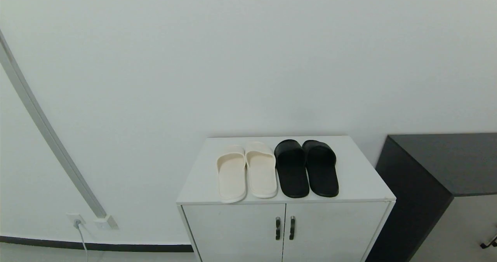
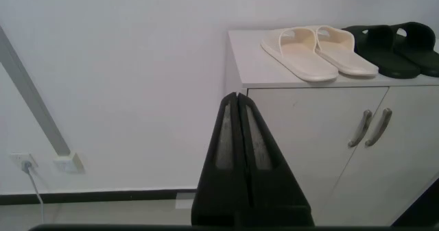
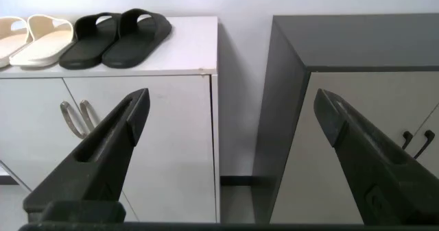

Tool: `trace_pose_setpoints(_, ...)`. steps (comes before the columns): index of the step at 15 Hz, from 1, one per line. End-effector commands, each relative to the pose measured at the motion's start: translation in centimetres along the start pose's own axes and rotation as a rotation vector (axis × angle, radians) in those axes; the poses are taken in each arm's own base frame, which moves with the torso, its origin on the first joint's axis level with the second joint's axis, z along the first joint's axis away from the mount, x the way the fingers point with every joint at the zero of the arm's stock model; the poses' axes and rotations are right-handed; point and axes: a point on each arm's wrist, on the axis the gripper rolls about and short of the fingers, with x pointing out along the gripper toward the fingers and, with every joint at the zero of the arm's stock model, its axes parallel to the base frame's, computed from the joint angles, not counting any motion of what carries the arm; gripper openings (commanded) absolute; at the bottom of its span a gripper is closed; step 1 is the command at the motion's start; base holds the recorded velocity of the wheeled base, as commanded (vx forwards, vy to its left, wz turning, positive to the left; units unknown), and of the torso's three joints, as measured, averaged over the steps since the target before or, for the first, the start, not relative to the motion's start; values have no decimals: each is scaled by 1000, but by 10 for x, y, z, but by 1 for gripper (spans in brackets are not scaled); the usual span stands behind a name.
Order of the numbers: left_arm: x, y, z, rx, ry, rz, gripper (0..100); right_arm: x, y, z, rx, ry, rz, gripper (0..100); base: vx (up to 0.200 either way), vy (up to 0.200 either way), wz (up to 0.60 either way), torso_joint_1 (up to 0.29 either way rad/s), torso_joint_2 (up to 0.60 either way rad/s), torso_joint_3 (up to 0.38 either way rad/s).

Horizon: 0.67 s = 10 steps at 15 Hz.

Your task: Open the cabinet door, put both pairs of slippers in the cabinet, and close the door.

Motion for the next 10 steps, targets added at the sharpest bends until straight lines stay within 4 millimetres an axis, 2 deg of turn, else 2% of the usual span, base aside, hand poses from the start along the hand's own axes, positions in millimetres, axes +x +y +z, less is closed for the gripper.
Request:
trace_pose_setpoints(1,0,0,0,-1,1,0,0,0,0,0,0,1,6,100,0,0,0,0,0,0)
trace_pose_setpoints(7,0,0,0,7,3,0,0,1,0,4,53,-2,2,100,0,0,0,0,0,0)
trace_pose_setpoints(8,0,0,0,16,3,-1,0,-5,0,38,58,-88,6,100,0,0,0,0,0,0)
trace_pose_setpoints(9,0,0,0,19,3,-3,0,-5,-1,55,58,-91,9,100,0,0,0,0,0,0)
trace_pose_setpoints(10,0,0,0,21,3,-8,0,1,-1,60,26,20,20,100,0,0,0,0,0,0)
